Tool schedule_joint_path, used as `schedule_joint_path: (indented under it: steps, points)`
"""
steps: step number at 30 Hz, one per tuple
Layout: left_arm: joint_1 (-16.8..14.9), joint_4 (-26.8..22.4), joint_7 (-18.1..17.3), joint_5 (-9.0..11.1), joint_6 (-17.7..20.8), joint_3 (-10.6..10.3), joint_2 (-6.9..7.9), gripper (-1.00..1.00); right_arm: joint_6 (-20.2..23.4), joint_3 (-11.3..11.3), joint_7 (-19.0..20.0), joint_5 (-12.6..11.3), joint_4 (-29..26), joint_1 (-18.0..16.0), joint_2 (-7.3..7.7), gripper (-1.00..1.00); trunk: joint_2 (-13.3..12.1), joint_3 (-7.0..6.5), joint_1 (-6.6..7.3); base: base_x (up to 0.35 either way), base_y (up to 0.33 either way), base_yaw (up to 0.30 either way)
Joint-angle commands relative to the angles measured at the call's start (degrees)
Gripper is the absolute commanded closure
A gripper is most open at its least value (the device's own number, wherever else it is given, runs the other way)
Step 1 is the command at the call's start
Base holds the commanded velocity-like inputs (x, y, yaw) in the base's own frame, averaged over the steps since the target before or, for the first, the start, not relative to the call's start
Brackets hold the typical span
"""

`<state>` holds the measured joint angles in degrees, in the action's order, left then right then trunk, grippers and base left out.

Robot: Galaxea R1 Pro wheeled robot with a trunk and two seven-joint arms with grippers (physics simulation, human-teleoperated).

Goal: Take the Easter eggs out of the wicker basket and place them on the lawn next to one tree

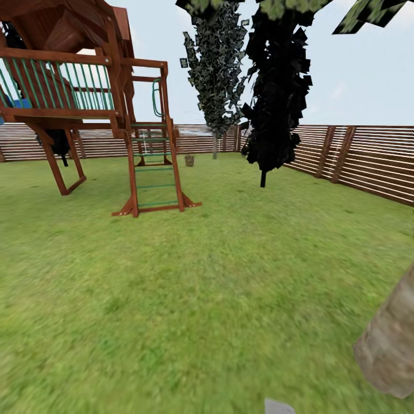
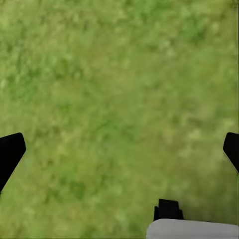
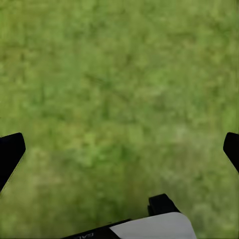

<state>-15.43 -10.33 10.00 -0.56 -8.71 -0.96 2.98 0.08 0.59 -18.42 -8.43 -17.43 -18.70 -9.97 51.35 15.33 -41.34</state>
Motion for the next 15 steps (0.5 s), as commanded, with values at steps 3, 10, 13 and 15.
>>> schedule_joint_path:
  steps: [3, 10, 13, 15]
  points:
    - [0.0, 0.0, 0.2, -0.1, -0.2, -0.1, -0.03, -1.0, 0.0, 0.1, -0.1, -0.2, -0.1, 0.0, -0.03, -1.0, 0.0, 0.07, -0.04, 0.332, 0.0, -0.186]
    - [0.0, 0.1, 0.2, -0.1, -0.2, -0.1, -0.04, -1.0, 0.0, 0.0, -0.1, -0.1, -0.1, 0.0, -0.03, -1.0, 0.0, 0.07, -0.04, 0.331, 0.0, -0.106]
    - [0.0, 0.1, 0.2, -0.1, -0.2, -0.1, -0.01, -1.0, 0.0, 0.0, -0.1, -0.1, -0.1, 0.0, -0.03, -1.0, 0.0, 0.07, -0.04, 0.331, 0.0, -0.01]
    - [0.0, 0.1, 0.2, -0.1, -0.2, -0.1, -0.02, -1.0, 0.0, 0.0, -0.1, -0.1, -0.1, 0.0, -0.03, -1.0, 0.0, 0.07, -0.04, 0.331, 0.0, -0.003]
